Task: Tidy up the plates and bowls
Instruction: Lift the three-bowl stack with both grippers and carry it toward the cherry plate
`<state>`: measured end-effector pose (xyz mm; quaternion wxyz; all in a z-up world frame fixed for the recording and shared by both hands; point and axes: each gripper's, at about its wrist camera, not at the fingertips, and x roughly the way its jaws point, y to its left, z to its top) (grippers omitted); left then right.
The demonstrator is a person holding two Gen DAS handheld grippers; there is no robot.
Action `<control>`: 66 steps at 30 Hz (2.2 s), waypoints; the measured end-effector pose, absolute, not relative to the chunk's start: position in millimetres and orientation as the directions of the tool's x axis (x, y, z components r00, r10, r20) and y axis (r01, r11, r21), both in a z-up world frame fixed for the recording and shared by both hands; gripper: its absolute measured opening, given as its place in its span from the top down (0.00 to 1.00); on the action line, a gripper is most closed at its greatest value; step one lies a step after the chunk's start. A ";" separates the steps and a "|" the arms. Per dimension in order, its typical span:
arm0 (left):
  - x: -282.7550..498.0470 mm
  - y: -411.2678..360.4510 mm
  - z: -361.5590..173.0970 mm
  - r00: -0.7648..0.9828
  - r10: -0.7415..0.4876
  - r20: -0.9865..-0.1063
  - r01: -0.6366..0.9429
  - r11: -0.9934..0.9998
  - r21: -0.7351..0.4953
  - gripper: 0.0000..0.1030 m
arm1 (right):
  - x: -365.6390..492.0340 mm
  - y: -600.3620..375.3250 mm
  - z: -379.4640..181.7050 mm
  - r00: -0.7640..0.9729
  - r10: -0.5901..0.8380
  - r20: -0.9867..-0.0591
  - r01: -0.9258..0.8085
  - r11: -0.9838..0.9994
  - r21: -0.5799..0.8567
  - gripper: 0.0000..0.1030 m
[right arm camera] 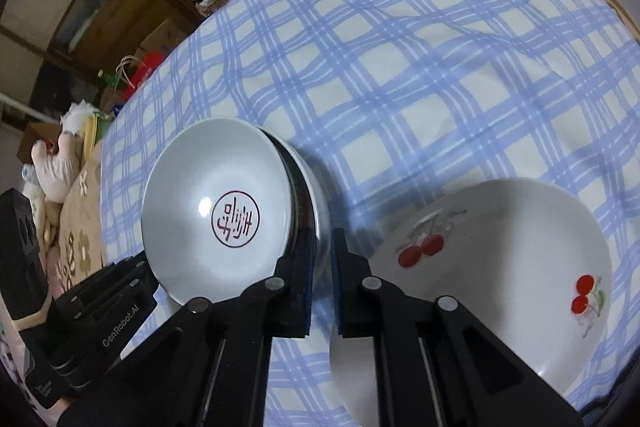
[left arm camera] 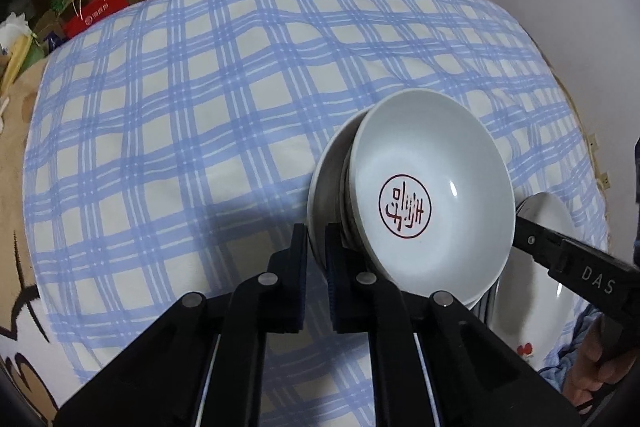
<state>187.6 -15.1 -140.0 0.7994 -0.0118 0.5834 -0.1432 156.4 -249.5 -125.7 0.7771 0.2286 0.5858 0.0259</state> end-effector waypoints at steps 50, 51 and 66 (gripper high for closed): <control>180.3 -22.3 -130.6 0.352 -0.225 -0.909 0.209 0.965 -0.158 0.92 | 159.8 -235.1 -124.0 0.318 0.155 -0.935 0.237 0.942 0.237 0.94; 179.9 -24.0 -129.7 0.364 -0.224 -0.904 0.218 0.964 -0.151 0.92 | 161.1 -235.3 -124.0 0.310 0.147 -0.939 0.239 0.944 0.227 0.94; 176.7 -12.4 -120.8 0.312 -0.266 -0.912 0.184 0.959 -0.217 0.92 | 159.0 -234.8 -104.7 0.313 0.158 -0.936 0.220 0.947 0.233 0.94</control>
